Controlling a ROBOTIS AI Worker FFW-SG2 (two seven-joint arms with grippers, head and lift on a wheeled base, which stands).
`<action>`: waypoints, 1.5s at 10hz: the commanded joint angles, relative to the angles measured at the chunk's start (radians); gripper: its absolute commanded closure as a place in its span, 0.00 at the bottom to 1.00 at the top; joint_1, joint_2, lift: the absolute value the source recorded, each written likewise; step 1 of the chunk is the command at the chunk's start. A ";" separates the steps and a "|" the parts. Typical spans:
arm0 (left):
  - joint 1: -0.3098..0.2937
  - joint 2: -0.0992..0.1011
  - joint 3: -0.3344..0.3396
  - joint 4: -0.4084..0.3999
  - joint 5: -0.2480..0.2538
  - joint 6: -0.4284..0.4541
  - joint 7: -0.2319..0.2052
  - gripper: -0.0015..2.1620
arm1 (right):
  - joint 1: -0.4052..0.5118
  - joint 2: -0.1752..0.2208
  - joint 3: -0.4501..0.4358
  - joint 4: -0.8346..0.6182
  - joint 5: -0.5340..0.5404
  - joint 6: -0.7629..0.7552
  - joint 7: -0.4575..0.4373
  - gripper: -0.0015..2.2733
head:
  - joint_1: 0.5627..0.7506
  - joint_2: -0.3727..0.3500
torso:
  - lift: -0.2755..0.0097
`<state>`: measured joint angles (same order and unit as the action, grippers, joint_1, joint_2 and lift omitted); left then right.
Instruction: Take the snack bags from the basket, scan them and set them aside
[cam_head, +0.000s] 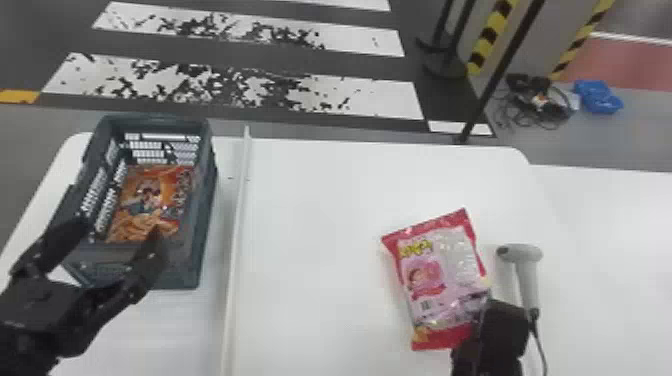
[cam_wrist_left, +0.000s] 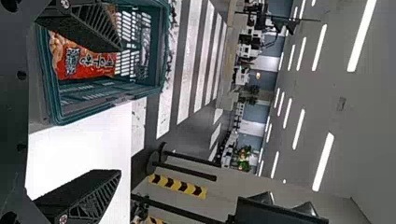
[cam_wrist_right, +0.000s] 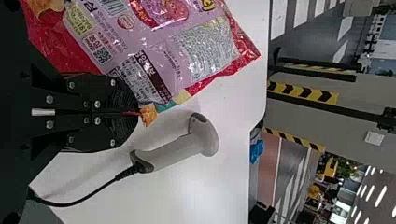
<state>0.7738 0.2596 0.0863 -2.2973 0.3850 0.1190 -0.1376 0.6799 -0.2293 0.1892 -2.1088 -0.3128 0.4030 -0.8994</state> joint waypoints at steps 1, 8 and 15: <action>-0.015 0.001 -0.010 0.012 0.002 0.000 0.000 0.03 | 0.009 0.005 0.012 0.012 -0.008 0.014 -0.013 0.89 | 0.70 0.31 | 0.70; -0.030 0.004 -0.027 0.027 0.009 0.000 0.000 0.03 | 0.040 0.005 0.050 -0.048 0.003 0.041 -0.070 0.03 | 0.70 0.32 | 0.70; -0.028 -0.008 -0.039 0.015 -0.001 0.000 0.001 0.03 | -0.022 -0.042 -0.020 0.010 0.201 -0.149 0.347 0.93 | 0.70 0.40 | 0.70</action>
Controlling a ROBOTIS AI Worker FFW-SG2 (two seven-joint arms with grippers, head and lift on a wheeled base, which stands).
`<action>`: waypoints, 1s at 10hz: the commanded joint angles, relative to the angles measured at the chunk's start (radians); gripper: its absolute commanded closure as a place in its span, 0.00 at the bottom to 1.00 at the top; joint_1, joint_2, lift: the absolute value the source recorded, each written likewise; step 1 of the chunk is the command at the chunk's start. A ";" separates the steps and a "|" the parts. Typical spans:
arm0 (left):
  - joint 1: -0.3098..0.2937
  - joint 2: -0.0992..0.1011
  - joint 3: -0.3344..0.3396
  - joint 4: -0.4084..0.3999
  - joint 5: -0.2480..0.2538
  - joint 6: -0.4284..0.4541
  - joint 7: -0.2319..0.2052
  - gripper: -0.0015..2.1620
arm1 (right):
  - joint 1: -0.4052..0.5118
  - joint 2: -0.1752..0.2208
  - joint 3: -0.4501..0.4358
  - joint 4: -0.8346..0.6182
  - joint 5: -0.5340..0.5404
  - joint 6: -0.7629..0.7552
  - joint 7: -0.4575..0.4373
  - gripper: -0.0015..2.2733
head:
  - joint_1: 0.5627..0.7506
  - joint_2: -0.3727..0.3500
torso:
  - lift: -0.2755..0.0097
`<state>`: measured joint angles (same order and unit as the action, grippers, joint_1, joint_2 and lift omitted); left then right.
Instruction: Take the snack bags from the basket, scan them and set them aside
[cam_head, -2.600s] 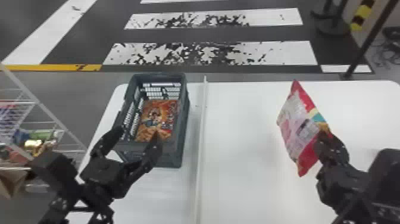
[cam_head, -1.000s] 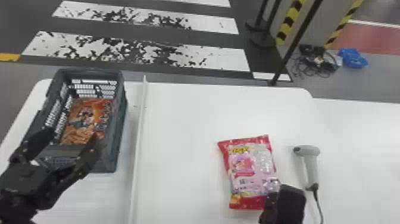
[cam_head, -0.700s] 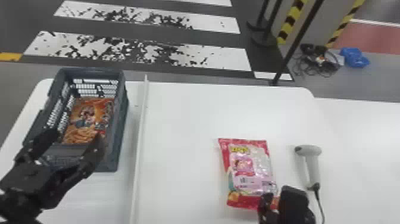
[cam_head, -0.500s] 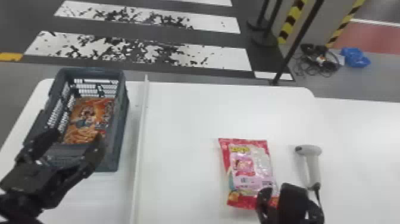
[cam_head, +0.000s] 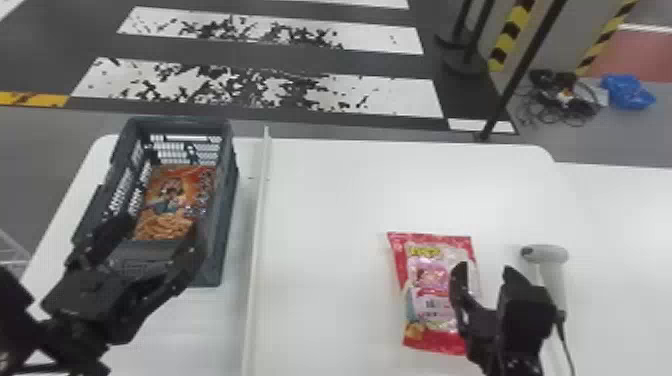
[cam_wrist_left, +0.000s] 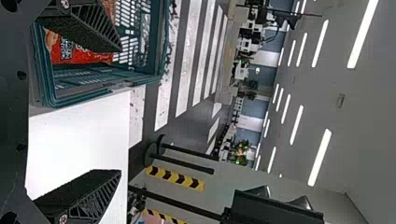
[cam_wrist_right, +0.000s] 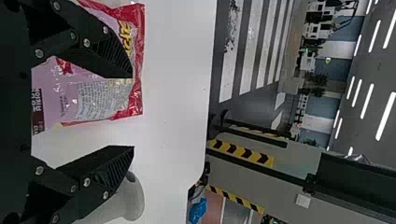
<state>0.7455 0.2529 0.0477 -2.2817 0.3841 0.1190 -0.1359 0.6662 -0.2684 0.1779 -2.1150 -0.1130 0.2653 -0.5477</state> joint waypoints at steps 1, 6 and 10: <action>0.002 -0.001 0.000 0.001 -0.002 0.000 0.001 0.03 | -0.013 -0.005 -0.023 0.053 0.001 -0.070 0.055 0.99 | 0.70 0.39 | 0.70; 0.002 -0.017 0.000 0.002 -0.016 0.000 0.004 0.03 | -0.020 -0.002 -0.035 0.202 -0.022 -0.174 0.287 0.99 | 0.70 0.44 | 0.70; -0.006 -0.020 -0.012 0.011 -0.025 0.000 0.009 0.03 | -0.071 0.003 -0.029 0.328 -0.051 -0.198 0.365 0.99 | 0.70 0.44 | 0.70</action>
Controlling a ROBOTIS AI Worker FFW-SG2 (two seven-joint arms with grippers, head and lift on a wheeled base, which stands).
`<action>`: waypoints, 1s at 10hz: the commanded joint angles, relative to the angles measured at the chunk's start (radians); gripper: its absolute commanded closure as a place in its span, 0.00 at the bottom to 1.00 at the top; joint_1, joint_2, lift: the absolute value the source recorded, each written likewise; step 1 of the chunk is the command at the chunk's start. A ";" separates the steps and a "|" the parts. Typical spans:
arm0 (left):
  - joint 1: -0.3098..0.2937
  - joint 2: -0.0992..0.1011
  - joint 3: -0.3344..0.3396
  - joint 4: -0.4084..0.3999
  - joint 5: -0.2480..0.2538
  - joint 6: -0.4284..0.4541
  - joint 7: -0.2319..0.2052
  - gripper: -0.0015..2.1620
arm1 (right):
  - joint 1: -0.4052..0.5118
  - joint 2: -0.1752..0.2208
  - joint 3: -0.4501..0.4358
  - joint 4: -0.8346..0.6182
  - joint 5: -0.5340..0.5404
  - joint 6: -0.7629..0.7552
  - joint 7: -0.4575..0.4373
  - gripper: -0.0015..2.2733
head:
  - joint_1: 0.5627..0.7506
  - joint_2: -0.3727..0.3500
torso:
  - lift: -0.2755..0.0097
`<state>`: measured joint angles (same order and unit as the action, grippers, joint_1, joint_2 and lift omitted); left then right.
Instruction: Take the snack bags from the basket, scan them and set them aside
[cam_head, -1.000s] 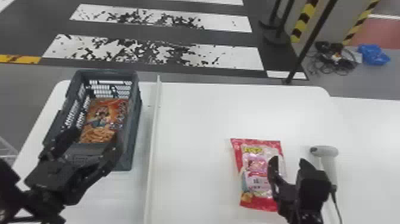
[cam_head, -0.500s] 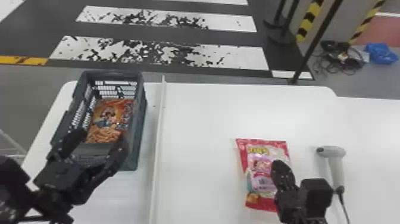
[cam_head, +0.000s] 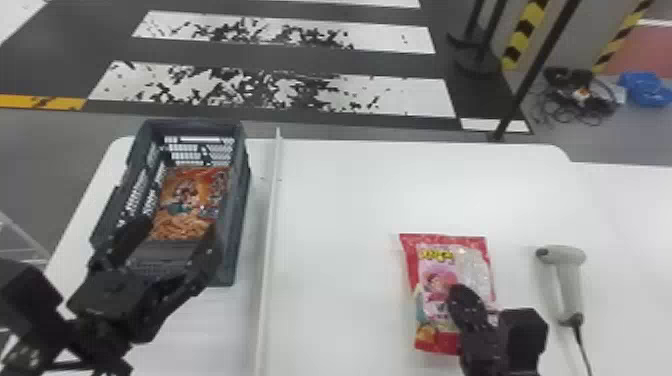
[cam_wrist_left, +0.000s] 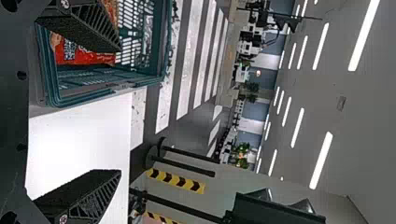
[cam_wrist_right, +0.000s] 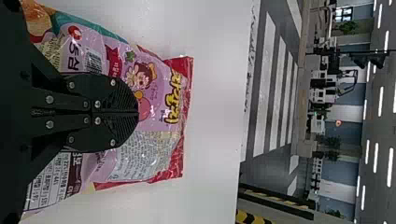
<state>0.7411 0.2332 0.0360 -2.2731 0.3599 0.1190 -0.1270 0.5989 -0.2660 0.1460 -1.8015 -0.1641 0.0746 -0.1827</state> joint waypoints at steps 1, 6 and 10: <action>-0.008 0.000 -0.004 0.003 -0.002 0.000 0.001 0.03 | -0.013 0.001 0.003 0.030 0.000 -0.011 0.000 0.99 | 0.70 0.44 | 0.70; -0.009 -0.005 -0.005 0.001 -0.006 0.015 0.003 0.03 | 0.093 -0.022 -0.135 -0.266 -0.095 0.005 0.000 0.34 | 0.70 0.41 | 0.70; 0.000 0.003 -0.005 -0.005 -0.002 0.015 0.003 0.03 | 0.096 -0.048 -0.384 -0.242 -0.272 0.167 0.236 0.03 | 0.70 0.29 | 0.70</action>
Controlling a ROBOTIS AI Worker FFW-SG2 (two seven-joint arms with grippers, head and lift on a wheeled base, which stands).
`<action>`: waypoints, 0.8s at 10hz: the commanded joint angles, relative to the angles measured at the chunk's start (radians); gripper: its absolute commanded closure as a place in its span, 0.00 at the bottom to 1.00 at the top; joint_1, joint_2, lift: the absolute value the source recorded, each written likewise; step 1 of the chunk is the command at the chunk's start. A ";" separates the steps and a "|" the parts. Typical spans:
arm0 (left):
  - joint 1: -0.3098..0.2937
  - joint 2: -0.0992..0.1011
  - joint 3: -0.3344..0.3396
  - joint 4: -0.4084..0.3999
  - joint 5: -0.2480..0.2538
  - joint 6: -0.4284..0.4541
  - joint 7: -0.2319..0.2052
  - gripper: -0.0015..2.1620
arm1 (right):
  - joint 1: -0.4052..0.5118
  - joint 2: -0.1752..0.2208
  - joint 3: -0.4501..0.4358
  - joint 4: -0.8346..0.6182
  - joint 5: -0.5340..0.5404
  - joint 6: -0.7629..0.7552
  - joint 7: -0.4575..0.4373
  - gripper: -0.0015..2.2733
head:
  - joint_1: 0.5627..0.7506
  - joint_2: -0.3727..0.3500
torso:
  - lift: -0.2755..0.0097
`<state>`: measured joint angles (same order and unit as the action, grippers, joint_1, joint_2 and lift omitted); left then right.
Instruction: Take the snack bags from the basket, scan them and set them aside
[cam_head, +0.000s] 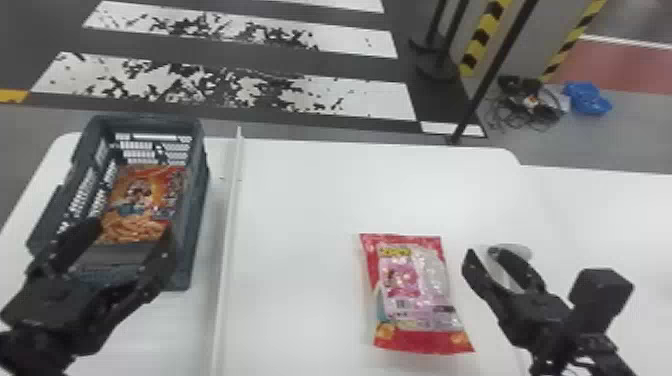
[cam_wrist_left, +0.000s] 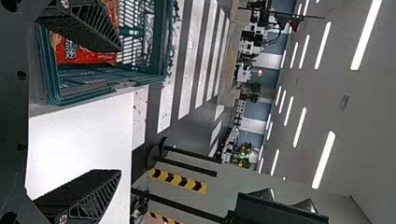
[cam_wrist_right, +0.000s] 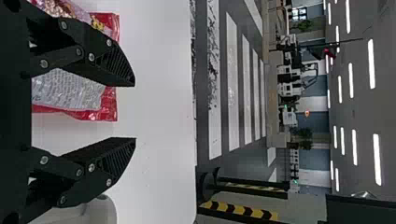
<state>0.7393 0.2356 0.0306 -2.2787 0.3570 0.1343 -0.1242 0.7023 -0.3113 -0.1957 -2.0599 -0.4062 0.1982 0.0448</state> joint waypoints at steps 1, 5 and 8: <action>0.003 0.002 -0.001 -0.001 0.005 0.000 -0.003 0.03 | -0.020 -0.003 -0.064 0.044 -0.019 0.062 0.009 0.04 | 0.70 0.24 | 0.70; 0.003 0.004 -0.005 0.002 0.014 0.000 -0.015 0.03 | -0.107 0.026 -0.131 0.210 0.044 0.154 0.102 0.04 | 0.70 0.08 | 0.70; 0.020 -0.002 -0.012 0.005 0.000 0.000 -0.020 0.03 | -0.202 0.012 -0.157 0.333 0.064 0.175 0.202 0.04 | 0.70 0.03 | 0.70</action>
<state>0.7545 0.2352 0.0184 -2.2723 0.3612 0.1343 -0.1434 0.5165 -0.2956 -0.3521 -1.7479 -0.3478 0.3723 0.2489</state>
